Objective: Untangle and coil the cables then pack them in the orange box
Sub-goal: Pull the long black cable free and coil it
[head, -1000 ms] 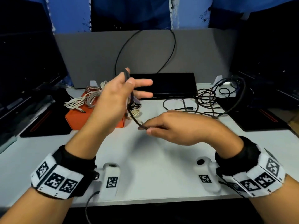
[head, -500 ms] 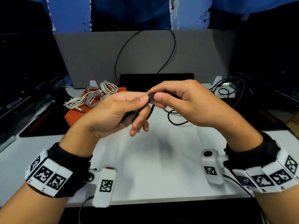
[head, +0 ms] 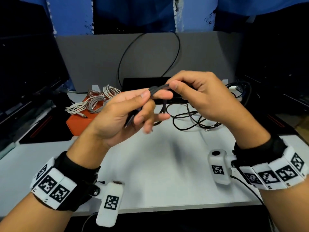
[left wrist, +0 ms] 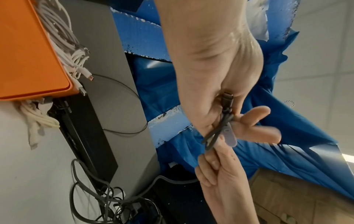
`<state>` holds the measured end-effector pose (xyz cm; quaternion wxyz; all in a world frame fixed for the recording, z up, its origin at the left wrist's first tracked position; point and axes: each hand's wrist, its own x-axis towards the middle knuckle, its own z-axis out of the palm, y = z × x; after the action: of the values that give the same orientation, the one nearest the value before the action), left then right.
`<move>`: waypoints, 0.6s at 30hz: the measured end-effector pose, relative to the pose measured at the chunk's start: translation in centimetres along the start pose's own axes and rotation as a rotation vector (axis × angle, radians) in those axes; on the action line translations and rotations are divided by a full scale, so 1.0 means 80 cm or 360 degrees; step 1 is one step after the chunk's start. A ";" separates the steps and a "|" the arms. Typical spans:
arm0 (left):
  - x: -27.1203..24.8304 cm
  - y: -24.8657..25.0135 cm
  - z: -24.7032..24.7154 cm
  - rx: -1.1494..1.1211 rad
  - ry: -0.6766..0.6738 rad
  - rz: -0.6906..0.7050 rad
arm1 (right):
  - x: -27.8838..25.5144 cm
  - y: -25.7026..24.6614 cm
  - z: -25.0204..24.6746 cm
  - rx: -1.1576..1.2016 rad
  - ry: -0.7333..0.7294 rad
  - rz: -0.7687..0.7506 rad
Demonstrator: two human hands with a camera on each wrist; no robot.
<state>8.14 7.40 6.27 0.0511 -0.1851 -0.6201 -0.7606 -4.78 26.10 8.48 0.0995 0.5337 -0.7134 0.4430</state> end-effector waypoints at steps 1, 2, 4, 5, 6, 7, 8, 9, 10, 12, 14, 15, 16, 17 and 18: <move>0.001 0.000 0.001 -0.0058 0.0034 0.0031 | 0.000 0.003 0.001 -0.0051 0.0040 -0.0006; 0.001 0.000 0.002 -0.0100 0.0064 0.0064 | 0.001 0.005 0.001 -0.0104 0.0086 -0.0011; 0.002 0.002 0.004 -0.0155 0.0095 0.0105 | 0.001 0.009 -0.002 -0.0171 0.0158 -0.0004; 0.001 0.003 0.006 -0.0168 0.0093 0.0120 | 0.001 0.011 -0.004 -0.0186 0.0179 0.0012; 0.001 0.004 0.007 -0.0185 0.0094 0.0144 | 0.002 0.013 -0.005 -0.0200 0.0175 0.0034; 0.001 0.005 0.009 -0.0226 0.0108 0.0175 | 0.001 0.016 -0.005 -0.0222 0.0135 0.0075; 0.002 0.006 0.010 -0.0280 0.0152 0.0208 | 0.001 0.017 -0.005 -0.0252 0.0038 0.0132; 0.003 0.005 0.011 -0.0351 0.0224 0.0233 | 0.000 0.016 -0.002 -0.0272 -0.0124 0.0207; 0.005 0.005 0.011 -0.0434 0.0306 0.0250 | -0.002 0.013 0.003 -0.0256 -0.0346 0.0302; 0.009 0.002 0.012 -0.0552 0.0461 0.0268 | -0.010 0.005 0.021 -0.0217 -0.0829 0.0489; 0.015 -0.003 0.010 -0.0363 0.0612 0.0250 | -0.017 -0.005 0.042 -0.0275 -0.1163 0.0512; 0.017 -0.006 0.008 -0.0087 0.0674 0.0223 | -0.020 -0.010 0.050 -0.0333 -0.1248 0.0446; 0.018 -0.009 0.005 0.0280 0.0704 0.0185 | -0.020 -0.013 0.053 -0.0391 -0.1280 0.0336; 0.017 -0.011 0.001 0.0647 0.0687 0.0127 | -0.021 -0.017 0.052 -0.0435 -0.1265 0.0227; 0.015 -0.013 -0.003 0.0928 0.0632 0.0046 | -0.019 -0.020 0.046 -0.0460 -0.1211 0.0155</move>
<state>6.62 7.56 5.73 0.2323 -0.0199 -0.7866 -0.5718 -1.56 24.34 6.20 -0.1186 0.6055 -0.7787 0.1134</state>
